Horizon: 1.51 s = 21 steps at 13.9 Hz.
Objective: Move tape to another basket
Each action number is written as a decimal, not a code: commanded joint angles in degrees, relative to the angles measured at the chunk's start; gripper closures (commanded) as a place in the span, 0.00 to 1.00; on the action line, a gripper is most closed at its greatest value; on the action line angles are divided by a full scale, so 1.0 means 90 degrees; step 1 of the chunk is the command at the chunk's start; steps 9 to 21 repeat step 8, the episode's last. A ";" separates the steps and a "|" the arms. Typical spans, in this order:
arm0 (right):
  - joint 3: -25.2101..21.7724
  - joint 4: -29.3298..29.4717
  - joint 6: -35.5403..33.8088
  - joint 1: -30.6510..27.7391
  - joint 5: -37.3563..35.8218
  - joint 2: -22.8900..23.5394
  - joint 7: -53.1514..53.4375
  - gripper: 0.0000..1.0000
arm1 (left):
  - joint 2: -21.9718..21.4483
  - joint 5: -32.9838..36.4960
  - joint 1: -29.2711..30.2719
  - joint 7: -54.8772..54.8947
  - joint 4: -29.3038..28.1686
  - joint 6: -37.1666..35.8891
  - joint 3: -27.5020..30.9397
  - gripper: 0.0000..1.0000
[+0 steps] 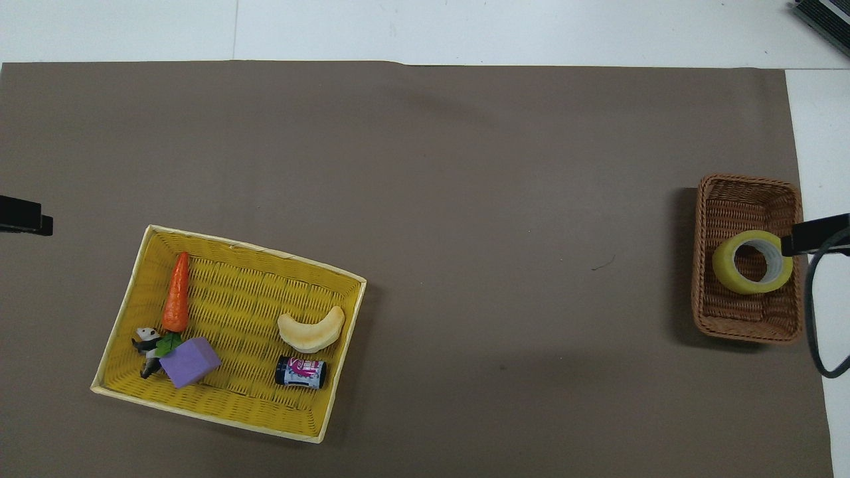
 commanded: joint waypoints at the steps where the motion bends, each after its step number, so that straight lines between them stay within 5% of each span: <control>1: -0.0002 0.0100 0.0015 -0.0074 0.0075 0.0060 -0.0033 0.00 | -0.0047 0.0096 -0.0096 -0.0050 0.0034 -0.0092 0.0057 0.00; 21: -0.0012 0.0002 0.0005 -0.0074 0.0056 -0.0009 -0.0658 0.00 | -0.0047 0.0096 -0.0096 -0.0050 0.0034 -0.0092 0.0067 0.00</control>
